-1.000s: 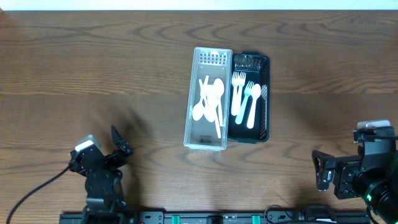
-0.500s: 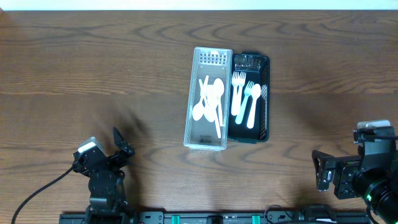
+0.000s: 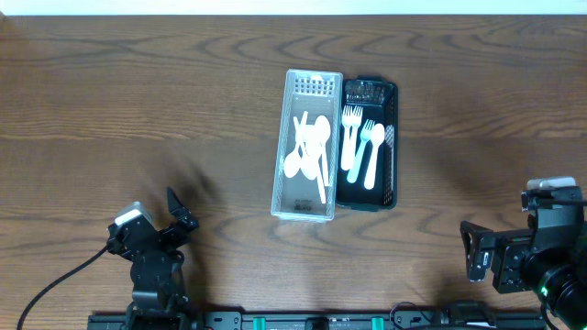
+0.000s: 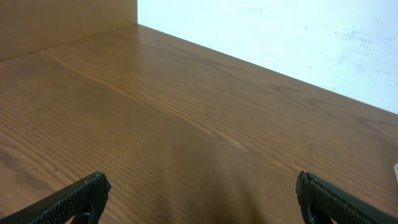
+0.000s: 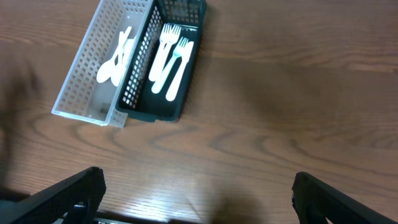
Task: Pack container
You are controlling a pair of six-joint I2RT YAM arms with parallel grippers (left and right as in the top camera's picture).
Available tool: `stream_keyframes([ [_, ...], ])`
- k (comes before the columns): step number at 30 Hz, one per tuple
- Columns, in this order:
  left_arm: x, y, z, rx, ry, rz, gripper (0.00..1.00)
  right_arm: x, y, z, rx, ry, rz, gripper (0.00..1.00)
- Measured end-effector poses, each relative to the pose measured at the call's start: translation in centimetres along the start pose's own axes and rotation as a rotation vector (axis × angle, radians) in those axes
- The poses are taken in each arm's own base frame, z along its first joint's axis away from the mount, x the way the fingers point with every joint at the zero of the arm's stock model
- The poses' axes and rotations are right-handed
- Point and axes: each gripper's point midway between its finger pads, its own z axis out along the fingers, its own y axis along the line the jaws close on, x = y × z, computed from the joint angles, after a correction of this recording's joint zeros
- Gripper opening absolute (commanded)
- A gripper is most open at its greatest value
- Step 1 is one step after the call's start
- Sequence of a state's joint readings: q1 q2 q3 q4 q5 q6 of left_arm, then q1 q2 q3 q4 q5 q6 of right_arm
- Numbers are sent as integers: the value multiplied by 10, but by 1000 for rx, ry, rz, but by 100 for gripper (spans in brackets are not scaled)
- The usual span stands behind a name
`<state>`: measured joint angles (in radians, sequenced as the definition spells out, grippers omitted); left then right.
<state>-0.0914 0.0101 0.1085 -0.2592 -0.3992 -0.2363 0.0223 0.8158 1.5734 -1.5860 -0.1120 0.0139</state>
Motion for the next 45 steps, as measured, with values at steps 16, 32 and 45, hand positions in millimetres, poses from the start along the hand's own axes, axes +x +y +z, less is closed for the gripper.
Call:
stream_keyframes([
  [16,0,0,0,0,-1,0,98,-19,-14,27,62,-133,-15,99],
  [32,0,0,0,-1,-3,-1,98,60,-37,173,91,-325,-30,99],
  [45,0,0,0,-1,-3,-2,98,93,-41,199,96,-410,-33,99],
])
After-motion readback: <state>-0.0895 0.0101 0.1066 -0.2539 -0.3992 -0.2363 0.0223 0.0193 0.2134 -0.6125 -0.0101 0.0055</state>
